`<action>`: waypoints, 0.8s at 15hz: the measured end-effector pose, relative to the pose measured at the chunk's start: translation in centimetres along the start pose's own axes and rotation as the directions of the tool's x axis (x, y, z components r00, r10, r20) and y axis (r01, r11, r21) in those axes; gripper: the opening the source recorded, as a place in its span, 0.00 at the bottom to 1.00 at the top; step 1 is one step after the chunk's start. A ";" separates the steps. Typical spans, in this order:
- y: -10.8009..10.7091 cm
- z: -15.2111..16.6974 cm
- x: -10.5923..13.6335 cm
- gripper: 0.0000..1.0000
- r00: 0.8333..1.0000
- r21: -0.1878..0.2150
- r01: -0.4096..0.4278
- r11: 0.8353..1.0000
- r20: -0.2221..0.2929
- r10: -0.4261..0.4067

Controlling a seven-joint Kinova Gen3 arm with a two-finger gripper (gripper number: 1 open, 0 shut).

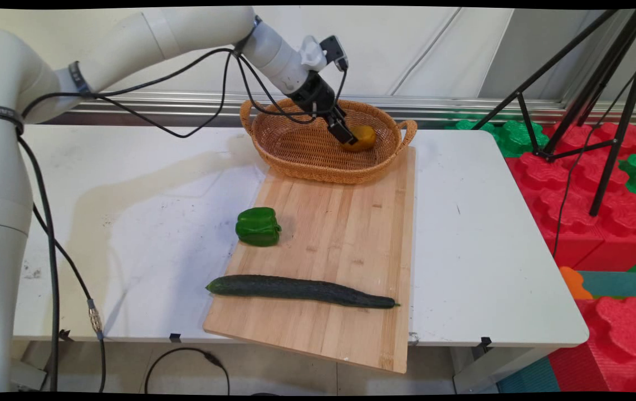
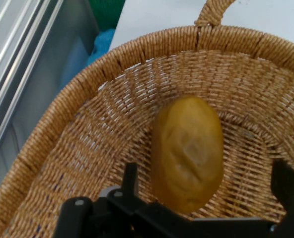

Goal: Pick up the potato from the vegetable basket

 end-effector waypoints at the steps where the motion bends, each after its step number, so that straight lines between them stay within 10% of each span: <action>1: -0.1 0.5 0.0 1.00 1.000 -0.002 -0.003 1.000 0.007 0.003; 12: -0.9 3.6 0.2 1.00 0.999 -0.015 -0.038 0.999 0.031 0.039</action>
